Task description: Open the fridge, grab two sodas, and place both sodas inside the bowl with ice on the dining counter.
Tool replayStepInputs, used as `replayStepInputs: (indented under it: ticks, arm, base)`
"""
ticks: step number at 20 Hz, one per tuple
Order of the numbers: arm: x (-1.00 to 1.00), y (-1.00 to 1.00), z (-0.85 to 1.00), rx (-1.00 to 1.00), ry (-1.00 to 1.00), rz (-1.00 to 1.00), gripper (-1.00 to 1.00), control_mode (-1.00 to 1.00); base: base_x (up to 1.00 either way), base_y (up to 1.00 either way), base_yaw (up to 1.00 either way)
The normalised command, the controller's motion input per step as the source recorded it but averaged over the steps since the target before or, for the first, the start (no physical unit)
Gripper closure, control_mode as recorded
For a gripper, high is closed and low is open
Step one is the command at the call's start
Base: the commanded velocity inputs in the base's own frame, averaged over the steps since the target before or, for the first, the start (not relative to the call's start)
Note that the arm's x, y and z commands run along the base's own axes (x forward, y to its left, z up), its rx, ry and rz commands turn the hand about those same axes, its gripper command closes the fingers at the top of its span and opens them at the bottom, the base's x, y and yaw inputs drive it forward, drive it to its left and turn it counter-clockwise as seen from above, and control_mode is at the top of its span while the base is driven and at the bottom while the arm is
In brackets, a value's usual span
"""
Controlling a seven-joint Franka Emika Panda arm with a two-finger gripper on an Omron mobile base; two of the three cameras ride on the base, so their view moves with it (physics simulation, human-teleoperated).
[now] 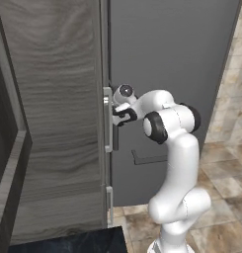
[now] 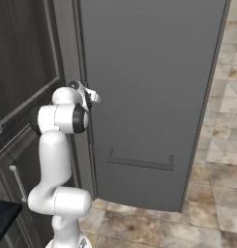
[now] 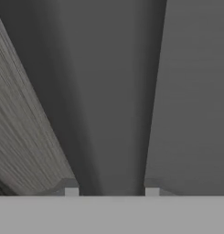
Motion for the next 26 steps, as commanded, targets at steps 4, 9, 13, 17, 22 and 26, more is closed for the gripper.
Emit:
replayStepInputs:
  ticks: [4,9,13,17,22,26]
  arm:
    - [-0.30,-0.07,-0.01,-0.01,0.01,-0.01,1.00,-1.00]
    - [-0.90,-0.25,0.00,0.00,0.00,-0.06,1.00,-1.00]
    - [-1.00,-0.25,0.00,0.00,0.00,-0.09,1.00,-1.00]
    - [-1.00,-0.29,0.00,0.00,0.00,-0.11,1.00,-1.00]
    - [-0.90,-0.43,0.00,0.00,0.01,-0.15,1.00,-1.00]
    - [-0.89,-0.55,0.00,0.02,0.05,-0.17,1.00,-1.00]
  base:
    - [0.00,0.00,0.00]
    - [0.00,0.00,0.00]
    - [0.00,0.00,0.00]
    - [0.00,0.00,0.00]
    - [0.00,0.00,0.00]
    - [0.00,0.00,0.00]
